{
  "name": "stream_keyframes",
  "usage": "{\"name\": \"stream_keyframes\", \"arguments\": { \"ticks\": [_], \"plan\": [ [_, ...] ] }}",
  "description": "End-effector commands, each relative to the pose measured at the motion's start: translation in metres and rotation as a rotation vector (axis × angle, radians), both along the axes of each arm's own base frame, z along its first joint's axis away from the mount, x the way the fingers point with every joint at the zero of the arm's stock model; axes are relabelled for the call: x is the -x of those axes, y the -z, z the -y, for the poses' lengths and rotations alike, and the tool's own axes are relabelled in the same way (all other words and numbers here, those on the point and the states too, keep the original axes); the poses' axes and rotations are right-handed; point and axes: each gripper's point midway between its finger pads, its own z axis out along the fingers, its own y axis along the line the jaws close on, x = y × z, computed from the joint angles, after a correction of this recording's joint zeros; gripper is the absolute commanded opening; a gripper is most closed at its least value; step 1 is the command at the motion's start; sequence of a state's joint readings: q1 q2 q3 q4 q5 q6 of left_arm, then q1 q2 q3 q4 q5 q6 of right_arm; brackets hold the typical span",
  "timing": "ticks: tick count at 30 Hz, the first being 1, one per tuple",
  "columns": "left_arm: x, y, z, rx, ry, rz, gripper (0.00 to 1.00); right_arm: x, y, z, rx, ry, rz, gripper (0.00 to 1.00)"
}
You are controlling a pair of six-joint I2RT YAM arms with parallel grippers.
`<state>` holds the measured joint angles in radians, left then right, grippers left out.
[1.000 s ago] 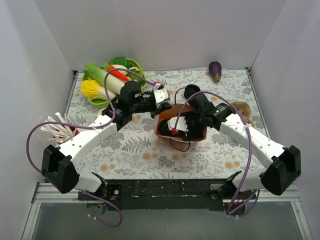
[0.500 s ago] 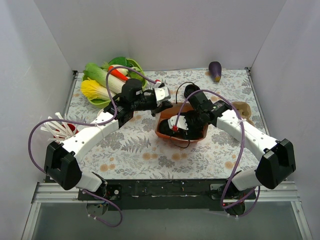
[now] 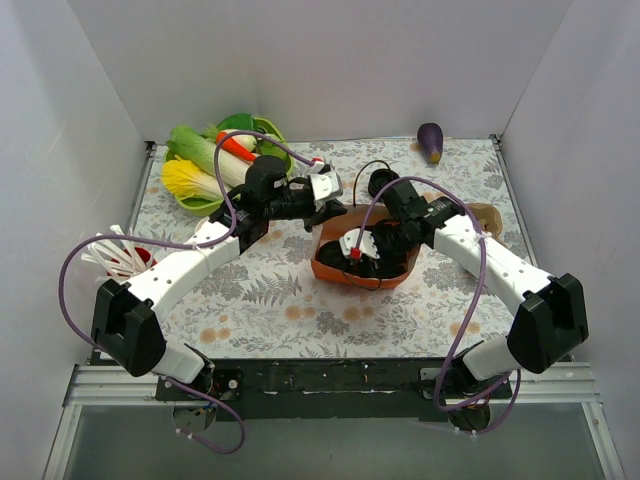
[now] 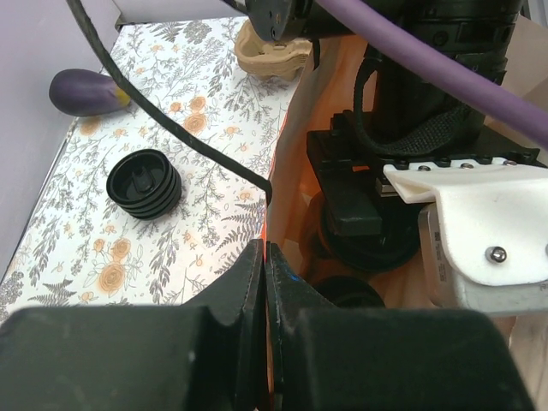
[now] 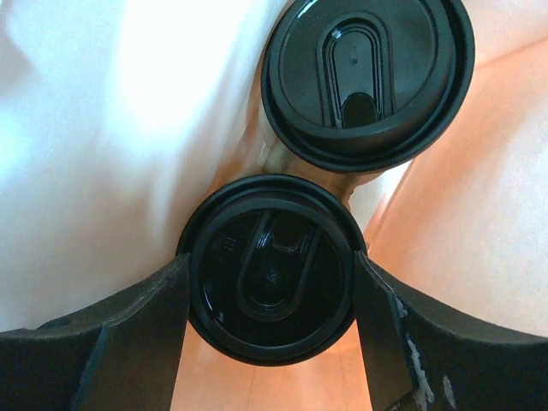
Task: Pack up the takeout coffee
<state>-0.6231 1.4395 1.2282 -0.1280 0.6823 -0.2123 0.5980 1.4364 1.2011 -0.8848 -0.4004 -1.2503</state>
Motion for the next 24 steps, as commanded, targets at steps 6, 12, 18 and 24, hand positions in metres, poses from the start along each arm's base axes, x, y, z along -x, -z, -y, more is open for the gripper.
{"name": "stream_keyframes", "arguments": {
  "ticks": [6,12,18,24],
  "plan": [
    [-0.004,-0.016,0.001,0.018,0.009,0.027,0.00,0.024,0.020,0.003,0.028,-0.143,-0.095,0.01],
    [-0.004,-0.017,0.002,0.016,0.011,0.031,0.00,0.019,0.024,0.006,0.063,-0.111,-0.110,0.09],
    [-0.004,-0.016,0.000,0.013,0.005,0.030,0.00,0.022,0.019,0.010,0.071,-0.105,-0.101,0.21],
    [-0.005,-0.017,0.001,0.015,0.006,0.036,0.00,0.022,0.007,0.011,0.053,-0.104,-0.059,0.34]
  ]
}}
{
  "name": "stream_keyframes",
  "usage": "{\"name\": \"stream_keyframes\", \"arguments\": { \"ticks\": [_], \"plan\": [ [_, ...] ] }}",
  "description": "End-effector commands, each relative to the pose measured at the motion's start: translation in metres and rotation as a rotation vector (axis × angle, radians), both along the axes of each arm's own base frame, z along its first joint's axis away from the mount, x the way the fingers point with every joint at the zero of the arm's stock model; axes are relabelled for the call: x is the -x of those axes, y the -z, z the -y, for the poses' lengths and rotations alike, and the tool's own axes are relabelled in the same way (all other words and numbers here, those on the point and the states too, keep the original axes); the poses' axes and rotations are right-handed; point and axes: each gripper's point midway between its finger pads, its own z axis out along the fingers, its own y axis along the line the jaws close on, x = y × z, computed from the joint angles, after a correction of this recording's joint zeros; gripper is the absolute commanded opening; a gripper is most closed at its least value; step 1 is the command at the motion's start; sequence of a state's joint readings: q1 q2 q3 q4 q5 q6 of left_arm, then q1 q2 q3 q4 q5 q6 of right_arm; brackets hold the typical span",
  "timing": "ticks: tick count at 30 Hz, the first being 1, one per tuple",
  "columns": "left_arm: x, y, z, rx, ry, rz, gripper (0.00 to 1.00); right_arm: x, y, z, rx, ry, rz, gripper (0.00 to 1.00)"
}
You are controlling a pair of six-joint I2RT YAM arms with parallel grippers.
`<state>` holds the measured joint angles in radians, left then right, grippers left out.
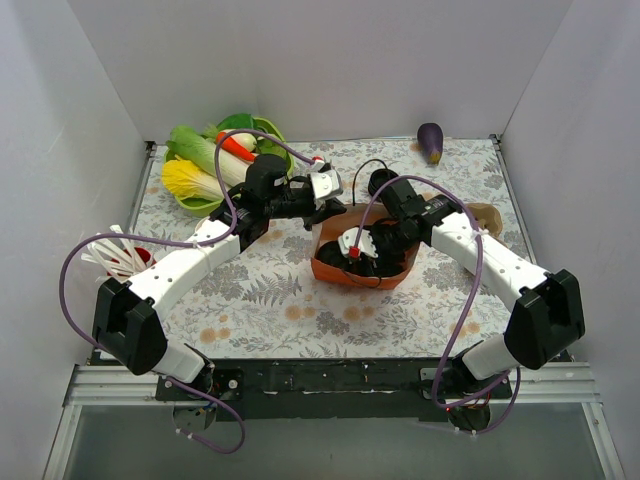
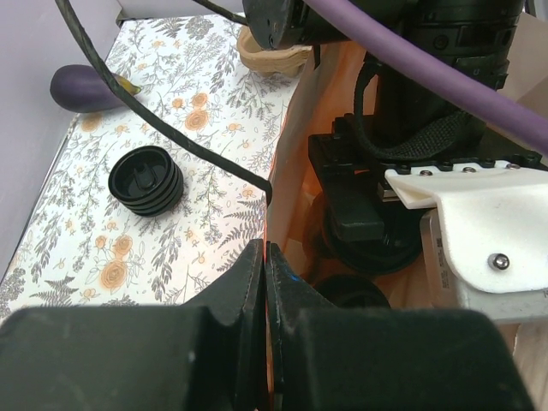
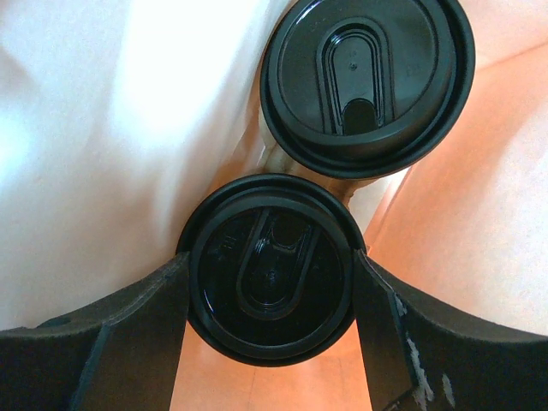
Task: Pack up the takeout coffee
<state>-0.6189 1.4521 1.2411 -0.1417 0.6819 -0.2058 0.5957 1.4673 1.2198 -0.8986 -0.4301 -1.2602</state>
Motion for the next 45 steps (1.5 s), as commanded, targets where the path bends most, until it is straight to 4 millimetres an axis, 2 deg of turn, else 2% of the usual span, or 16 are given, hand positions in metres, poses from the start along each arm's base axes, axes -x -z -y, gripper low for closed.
{"name": "stream_keyframes", "arguments": {
  "ticks": [1,4,7,8,11,18,23,31,37,40,45],
  "plan": [
    [-0.002,-0.020,0.001,0.025,0.009,0.042,0.00,0.020,0.001,0.015,0.055,-0.085,-0.020,0.36],
    [-0.002,-0.019,0.002,0.023,0.011,0.041,0.00,0.014,-0.005,0.012,0.042,-0.058,-0.009,0.45],
    [-0.003,-0.019,0.002,0.023,0.011,0.042,0.00,0.009,-0.009,0.008,0.028,-0.038,0.003,0.61],
    [-0.002,-0.018,0.002,0.023,0.014,0.041,0.00,0.008,-0.010,0.008,0.026,-0.027,0.003,0.81],
    [-0.002,-0.018,0.002,0.022,0.013,0.039,0.00,0.005,-0.012,0.005,0.015,-0.015,0.011,0.89],
    [-0.003,-0.016,0.002,0.018,0.010,0.036,0.00,-0.005,-0.033,-0.003,-0.031,0.016,0.051,0.96],
    [-0.004,-0.014,0.003,0.015,0.008,0.031,0.00,-0.001,-0.053,-0.006,-0.069,-0.003,0.059,0.97],
    [-0.008,-0.011,0.004,0.012,-0.004,0.014,0.00,0.006,-0.054,-0.005,-0.067,-0.021,0.047,0.97],
    [-0.015,-0.008,0.004,0.005,-0.046,-0.017,0.00,0.006,-0.067,-0.003,-0.073,-0.031,0.076,0.97],
    [-0.019,-0.006,0.004,-0.001,-0.060,-0.032,0.00,0.003,-0.075,-0.004,-0.086,-0.017,0.097,0.97],
    [-0.022,-0.007,0.007,-0.005,-0.067,-0.064,0.00,-0.017,-0.100,-0.011,-0.148,0.054,0.184,0.96]
  ]
}}
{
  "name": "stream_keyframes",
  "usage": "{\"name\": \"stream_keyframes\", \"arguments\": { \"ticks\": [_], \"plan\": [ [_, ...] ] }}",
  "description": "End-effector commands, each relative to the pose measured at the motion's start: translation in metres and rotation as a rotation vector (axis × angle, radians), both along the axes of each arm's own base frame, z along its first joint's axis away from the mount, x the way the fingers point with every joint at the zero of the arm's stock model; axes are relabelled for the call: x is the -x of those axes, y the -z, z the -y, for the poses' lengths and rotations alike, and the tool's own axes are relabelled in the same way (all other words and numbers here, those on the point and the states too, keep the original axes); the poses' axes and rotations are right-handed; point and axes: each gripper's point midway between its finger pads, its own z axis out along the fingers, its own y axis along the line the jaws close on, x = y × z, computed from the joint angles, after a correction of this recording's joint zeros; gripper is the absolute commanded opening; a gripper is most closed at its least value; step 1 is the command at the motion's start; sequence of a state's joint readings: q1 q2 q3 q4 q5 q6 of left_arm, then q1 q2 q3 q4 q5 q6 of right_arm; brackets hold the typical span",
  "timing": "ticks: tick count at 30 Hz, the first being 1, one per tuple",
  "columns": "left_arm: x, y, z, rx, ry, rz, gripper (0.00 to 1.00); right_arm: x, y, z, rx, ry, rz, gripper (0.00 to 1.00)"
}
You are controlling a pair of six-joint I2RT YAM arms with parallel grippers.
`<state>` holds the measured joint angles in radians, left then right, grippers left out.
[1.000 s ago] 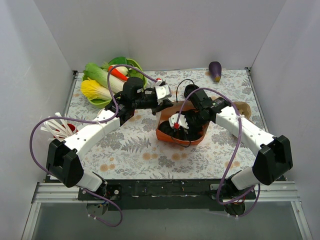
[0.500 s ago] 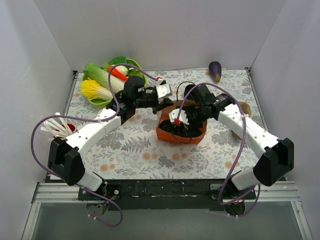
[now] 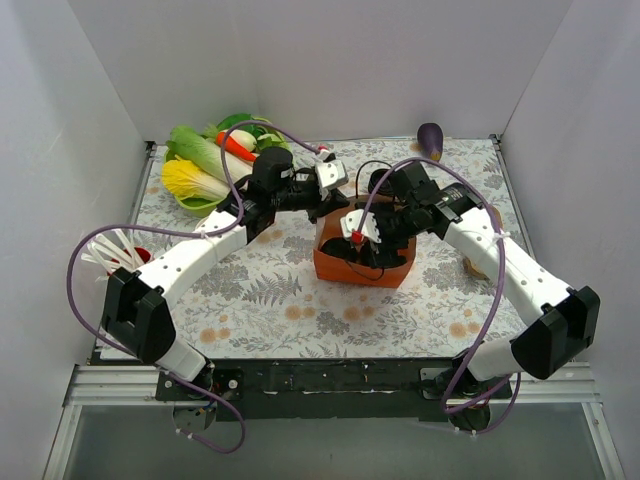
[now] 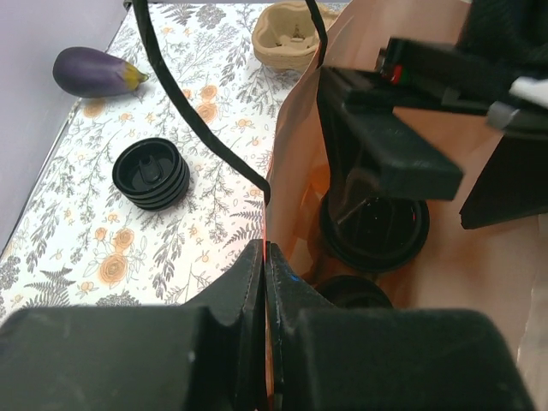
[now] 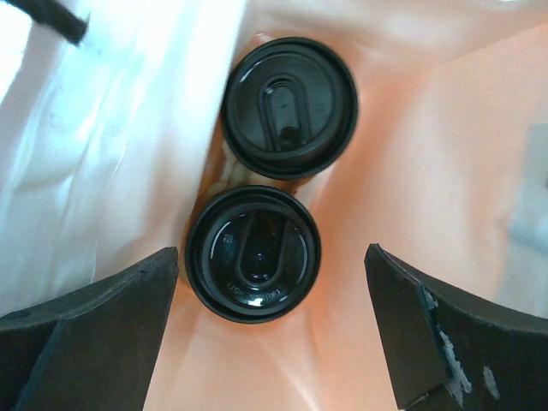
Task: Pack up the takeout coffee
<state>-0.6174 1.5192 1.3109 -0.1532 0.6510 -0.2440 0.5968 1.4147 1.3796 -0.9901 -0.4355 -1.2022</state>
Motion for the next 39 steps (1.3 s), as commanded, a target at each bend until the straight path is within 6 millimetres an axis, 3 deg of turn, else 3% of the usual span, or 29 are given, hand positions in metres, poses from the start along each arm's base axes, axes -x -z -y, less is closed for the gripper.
{"name": "stream_keyframes", "arguments": {
  "ticks": [1,5,6,9,10,11,14,20,23,26,28,31,34,35,39],
  "plan": [
    [-0.004,-0.007,0.001,-0.003,-0.021,-0.032,0.00,-0.013,-0.041,-0.007,-0.082,0.029,0.122,0.96],
    [-0.007,-0.005,0.003,-0.016,-0.025,-0.069,0.00,-0.020,-0.052,-0.010,-0.114,0.068,0.137,0.95],
    [-0.008,-0.004,0.004,-0.019,-0.025,-0.074,0.00,-0.026,-0.062,-0.014,-0.142,0.082,0.170,0.95],
    [-0.012,-0.008,0.006,-0.014,-0.029,-0.077,0.16,-0.041,-0.085,-0.015,-0.197,0.156,0.251,0.94],
    [-0.013,-0.011,0.007,-0.010,-0.033,-0.076,0.24,-0.049,-0.102,-0.016,-0.235,0.173,0.316,0.94],
    [-0.015,-0.019,0.009,0.006,-0.041,-0.073,0.41,-0.052,-0.111,-0.016,-0.255,0.182,0.346,0.94],
    [-0.023,-0.037,0.011,0.042,-0.070,-0.060,0.57,-0.062,-0.141,-0.016,-0.317,0.225,0.424,0.94],
    [-0.028,-0.070,0.015,0.117,-0.102,-0.056,0.70,-0.064,-0.172,-0.013,-0.391,0.269,0.490,0.94],
    [-0.029,-0.093,0.013,0.171,-0.123,-0.048,0.78,-0.066,-0.189,-0.008,-0.445,0.325,0.525,0.94],
    [-0.033,-0.125,0.002,0.221,-0.199,-0.012,0.82,-0.077,-0.219,-0.003,-0.543,0.422,0.597,0.94],
    [-0.037,-0.147,-0.016,0.238,-0.289,0.038,0.86,-0.085,-0.241,0.000,-0.614,0.471,0.657,0.94],
    [-0.038,-0.160,-0.056,0.201,-0.440,0.081,0.91,-0.091,-0.267,0.000,-0.718,0.514,0.704,0.95],
    [-0.047,-0.149,-0.111,0.111,-0.613,0.082,0.92,-0.094,-0.284,-0.005,-0.805,0.532,0.704,0.96],
    [-0.047,-0.146,-0.141,0.066,-0.679,0.087,0.93,-0.096,-0.285,-0.007,-0.814,0.533,0.692,0.96],
    [-0.039,-0.154,-0.220,-0.062,-0.903,0.168,0.92,-0.103,-0.273,-0.018,-0.834,0.565,0.586,0.96]
  ]
}}
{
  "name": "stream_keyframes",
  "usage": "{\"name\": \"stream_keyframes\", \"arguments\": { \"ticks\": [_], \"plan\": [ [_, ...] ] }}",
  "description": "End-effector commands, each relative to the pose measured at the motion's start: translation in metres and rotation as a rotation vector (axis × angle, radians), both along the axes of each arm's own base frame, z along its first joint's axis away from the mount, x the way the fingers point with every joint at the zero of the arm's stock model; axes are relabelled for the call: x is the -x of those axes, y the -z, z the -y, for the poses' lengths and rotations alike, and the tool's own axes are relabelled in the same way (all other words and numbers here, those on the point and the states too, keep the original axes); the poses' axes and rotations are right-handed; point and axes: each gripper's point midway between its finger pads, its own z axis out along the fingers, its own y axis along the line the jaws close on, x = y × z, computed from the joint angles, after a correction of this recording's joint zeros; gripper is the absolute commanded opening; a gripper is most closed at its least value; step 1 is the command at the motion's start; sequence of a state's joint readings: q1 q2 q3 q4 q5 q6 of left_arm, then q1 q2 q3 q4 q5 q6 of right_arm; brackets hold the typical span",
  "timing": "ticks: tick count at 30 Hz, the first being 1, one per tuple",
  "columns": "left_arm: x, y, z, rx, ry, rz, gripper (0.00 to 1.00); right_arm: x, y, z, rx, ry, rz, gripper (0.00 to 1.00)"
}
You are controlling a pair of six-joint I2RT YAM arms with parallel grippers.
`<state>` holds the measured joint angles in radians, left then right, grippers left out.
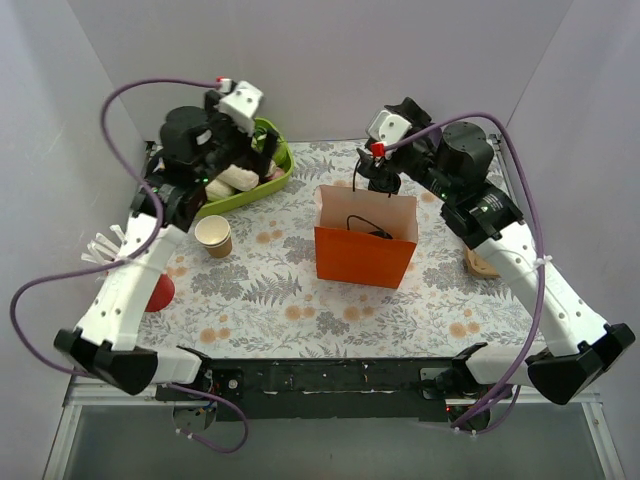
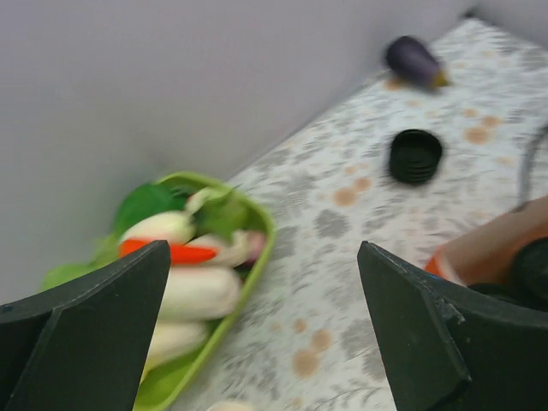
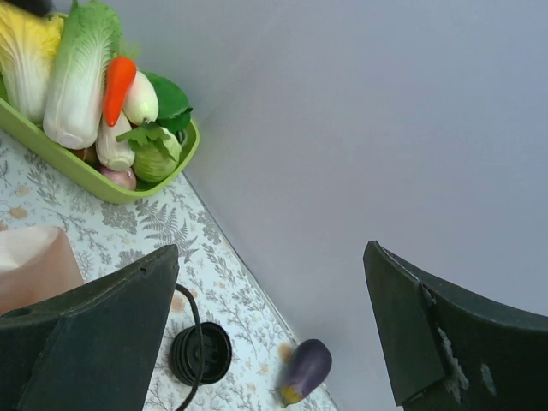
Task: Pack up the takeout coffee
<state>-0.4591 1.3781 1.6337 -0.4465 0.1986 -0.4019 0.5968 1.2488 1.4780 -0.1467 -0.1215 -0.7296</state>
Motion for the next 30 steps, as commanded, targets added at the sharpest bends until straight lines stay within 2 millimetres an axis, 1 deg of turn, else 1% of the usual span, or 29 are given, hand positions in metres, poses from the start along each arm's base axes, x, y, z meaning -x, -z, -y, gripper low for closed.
{"name": "stream_keyframes", "arguments": {
  "ticks": [1,2,3,4,5,6,7,8,9,10,11,12,13,14,15,16,17,18,19,20,21,22,23,24,25,26,27,29,30],
  "plan": [
    [0.019,-0.017,-0.103,-0.176,-0.322,0.042,0.92,-0.005,-0.020,-0.009,-0.145,-0.006,-0.029,0.96],
    [0.025,-0.012,-0.124,-0.217,-0.395,0.011,0.91,-0.005,-0.019,-0.011,-0.155,-0.011,-0.049,0.96],
    [0.032,-0.021,-0.136,-0.212,-0.425,0.017,0.90,-0.007,-0.013,-0.015,-0.155,-0.020,-0.075,0.96],
    [0.036,-0.022,-0.149,-0.214,-0.461,0.004,0.89,-0.006,-0.011,-0.019,-0.172,-0.036,-0.105,0.96],
    [0.041,-0.018,-0.173,-0.219,-0.531,-0.038,0.88,-0.007,-0.011,-0.022,-0.186,-0.040,-0.122,0.96],
    [0.046,-0.027,-0.189,-0.205,-0.582,-0.038,0.88,-0.010,-0.003,-0.026,-0.184,-0.040,-0.159,0.96],
    [0.049,-0.026,-0.201,-0.201,-0.623,-0.063,0.88,-0.010,0.000,-0.031,-0.196,-0.056,-0.196,0.96],
    [0.058,-0.018,-0.222,-0.222,-0.678,-0.122,0.87,-0.010,0.005,-0.033,-0.191,-0.064,-0.221,0.97],
    [0.061,-0.016,-0.227,-0.226,-0.691,-0.150,0.87,-0.008,0.014,-0.036,-0.178,-0.073,-0.256,0.98],
    [0.066,-0.023,-0.229,-0.212,-0.698,-0.158,0.86,-0.003,0.020,-0.040,-0.171,-0.103,-0.283,0.98],
    [0.075,-0.007,-0.230,-0.239,-0.696,-0.239,0.86,0.001,0.027,-0.042,-0.164,-0.121,-0.309,0.98],
    [0.079,0.000,-0.233,-0.240,-0.711,-0.286,0.86,0.008,0.038,-0.042,-0.149,-0.145,-0.335,0.98],
    [0.080,0.008,-0.234,-0.237,-0.719,-0.344,0.86,0.017,0.048,-0.047,-0.137,-0.195,-0.359,0.98],
    [0.093,0.026,-0.245,-0.264,-0.743,-0.428,0.85,0.023,0.056,-0.050,-0.130,-0.224,-0.369,0.98],
    [0.097,0.039,-0.248,-0.287,-0.744,-0.473,0.85,0.032,0.056,-0.049,-0.136,-0.253,-0.356,0.98],
    [0.102,0.060,-0.257,-0.304,-0.757,-0.540,0.84,0.038,0.073,-0.053,-0.128,-0.292,-0.375,0.98],
    [0.106,0.064,-0.264,-0.299,-0.777,-0.550,0.84,0.042,0.074,-0.052,-0.145,-0.300,-0.387,0.98],
    [0.106,0.072,-0.264,-0.302,-0.773,-0.579,0.84,0.050,0.071,-0.050,-0.163,-0.310,-0.384,0.98],
    [0.106,0.079,-0.265,-0.302,-0.773,-0.615,0.83,0.055,0.080,-0.049,-0.161,-0.319,-0.405,0.98],
    [0.101,0.088,-0.272,-0.300,-0.800,-0.663,0.81,0.060,0.084,-0.047,-0.160,-0.326,-0.420,0.98],
    [0.099,0.091,-0.276,-0.299,-0.813,-0.679,0.80,0.069,0.082,-0.044,-0.163,-0.340,-0.418,0.98],
    [0.097,0.094,-0.283,-0.298,-0.838,-0.693,0.79,0.076,0.096,-0.043,-0.146,-0.359,-0.451,0.98],
    [0.090,0.099,-0.296,-0.289,-0.881,-0.724,0.78,0.082,0.103,-0.042,-0.133,-0.370,-0.466,0.98],
    [0.089,0.101,-0.303,-0.276,-0.909,-0.737,0.78,0.089,0.102,-0.039,-0.132,-0.380,-0.463,0.98],
    [0.088,0.104,-0.310,-0.275,-0.933,-0.753,0.78,0.093,0.108,-0.038,-0.127,-0.385,-0.479,0.97],
    [0.090,0.108,-0.323,-0.259,-0.971,-0.773,0.79,0.096,0.117,-0.036,-0.118,-0.382,-0.505,0.97],
    [0.088,0.117,-0.328,-0.257,-0.971,-0.806,0.79,0.099,0.117,-0.034,-0.118,-0.382,-0.504,0.97],
    [0.086,0.123,-0.335,-0.249,-0.985,-0.823,0.79,0.100,0.124,-0.032,-0.111,-0.375,-0.514,0.97],
    [0.083,0.129,-0.337,-0.246,-0.974,-0.845,0.77,0.100,0.125,-0.031,-0.111,-0.371,-0.512,0.97]
  ]
}}
